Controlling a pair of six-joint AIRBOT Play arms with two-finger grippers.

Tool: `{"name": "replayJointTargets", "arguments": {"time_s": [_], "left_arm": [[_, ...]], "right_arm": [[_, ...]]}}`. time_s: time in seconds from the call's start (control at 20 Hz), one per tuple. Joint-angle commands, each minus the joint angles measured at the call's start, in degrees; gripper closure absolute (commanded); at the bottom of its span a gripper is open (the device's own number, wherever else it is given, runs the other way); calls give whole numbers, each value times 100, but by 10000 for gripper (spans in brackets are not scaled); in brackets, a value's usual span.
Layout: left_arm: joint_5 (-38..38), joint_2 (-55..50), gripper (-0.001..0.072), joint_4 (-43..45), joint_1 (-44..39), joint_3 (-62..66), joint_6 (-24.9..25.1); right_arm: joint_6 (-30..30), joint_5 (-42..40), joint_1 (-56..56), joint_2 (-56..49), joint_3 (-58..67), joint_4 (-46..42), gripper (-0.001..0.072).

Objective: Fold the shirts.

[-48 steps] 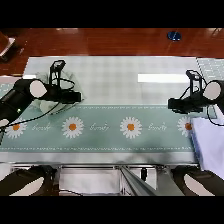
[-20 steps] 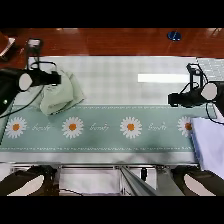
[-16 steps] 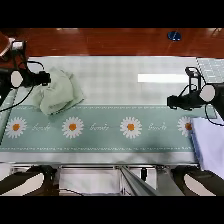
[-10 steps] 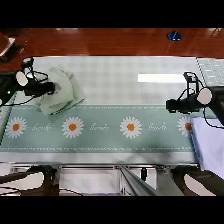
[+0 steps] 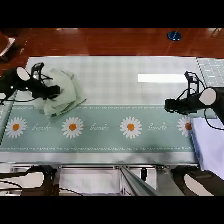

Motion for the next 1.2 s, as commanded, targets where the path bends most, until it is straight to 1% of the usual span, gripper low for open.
{"name": "replayJointTargets", "arguments": {"time_s": [0.0, 0.05, 0.1, 0.25, 0.4, 0.5, 0.7, 0.8, 0.85, 0.95, 1.05, 1.15], "left_arm": [[-37, 592, 685, -1751, 0, 671, 824], [68, 855, 685, -2210, 0, 887, 977], [131, 1082, 685, -2463, -11, 1091, 1088], [289, 1729, 685, -2516, -138, 1792, 1082], [411, 2055, 685, -2531, -426, 2647, 1082], [437, 2074, 685, -2726, -680, 3294, 1080], [1029, 2074, 685, -2817, -1222, 4164, 1067], [1209, 2083, 685, -3093, -1421, 4273, 1040], [1196, 2083, 685, -3375, -1523, 4271, 1043], [1095, 2074, 685, -3521, -1884, 4214, 1047], [1029, 2092, 685, -3519, -2485, 3829, 1086], [1040, 2155, 685, -3521, -3136, 3016, 1086]], "right_arm": [[-37, -22, 2, 706, 118, 173, 305], [-33, -31, -2, 975, 184, 149, 305], [-24, -39, -2, 1252, 240, 103, 305], [166, -37, 2, 2041, 251, 144, 306], [205, -37, 2, 2592, 251, 326, 305], [208, -4, 2, 2796, 251, 350, 305], [210, 168, 2, 2907, 251, 363, 305], [210, 179, 2, 2907, 249, 372, 305], [203, 179, 2, 2907, 249, 369, 305], [201, 181, 2, 2907, 249, 334, 305], [195, 184, 2, 2907, 249, 319, 305], [197, 197, 2, 2907, 245, 249, 305]]}}
